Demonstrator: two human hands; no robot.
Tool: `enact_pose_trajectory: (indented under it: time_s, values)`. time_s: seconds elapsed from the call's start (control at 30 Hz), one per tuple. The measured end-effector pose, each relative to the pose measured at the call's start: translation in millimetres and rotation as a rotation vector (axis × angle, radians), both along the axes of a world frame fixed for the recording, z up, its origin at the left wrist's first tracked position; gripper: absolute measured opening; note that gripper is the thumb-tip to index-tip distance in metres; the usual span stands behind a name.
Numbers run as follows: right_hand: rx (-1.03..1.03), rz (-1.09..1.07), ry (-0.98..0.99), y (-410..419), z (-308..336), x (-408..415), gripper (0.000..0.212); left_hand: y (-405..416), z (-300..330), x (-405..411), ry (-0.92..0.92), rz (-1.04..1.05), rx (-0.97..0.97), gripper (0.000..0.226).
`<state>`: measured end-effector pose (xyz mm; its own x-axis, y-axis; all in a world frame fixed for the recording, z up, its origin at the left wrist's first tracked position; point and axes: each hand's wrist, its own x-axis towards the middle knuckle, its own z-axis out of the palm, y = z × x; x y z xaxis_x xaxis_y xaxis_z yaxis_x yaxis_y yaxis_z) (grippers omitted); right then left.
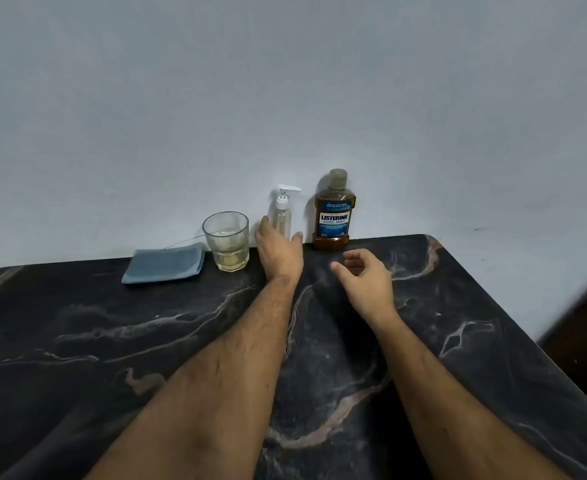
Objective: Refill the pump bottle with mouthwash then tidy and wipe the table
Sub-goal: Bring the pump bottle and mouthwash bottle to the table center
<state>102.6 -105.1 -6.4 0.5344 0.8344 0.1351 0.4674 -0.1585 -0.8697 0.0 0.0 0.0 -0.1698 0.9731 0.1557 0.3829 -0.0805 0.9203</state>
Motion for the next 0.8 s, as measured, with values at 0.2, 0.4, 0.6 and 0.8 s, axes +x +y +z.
enact_pose_trajectory:
  time_s: [0.2, 0.4, 0.6, 0.8]
  values:
    - [0.000, -0.033, -0.001, 12.5, -4.6, 2.6, 0.037, 16.6, -0.1, -2.0, -0.022, 0.131, 0.020, 0.056]
    - [0.024, -0.046, 0.003, 18.7, 2.4, 7.4, 0.040, -39.6, -2.9, -19.1, -0.103, 0.000, 0.159, 0.043]
    - [0.032, -0.096, 0.086, 37.2, 17.1, 12.7, 0.054, -66.3, -6.0, -52.0, -0.179, -0.019, 0.117, 0.041]
    - [0.063, -0.027, 0.204, 76.7, 28.2, 12.5, 0.080, -64.3, -6.4, -66.1, -0.181, -0.048, 0.101, 0.041]
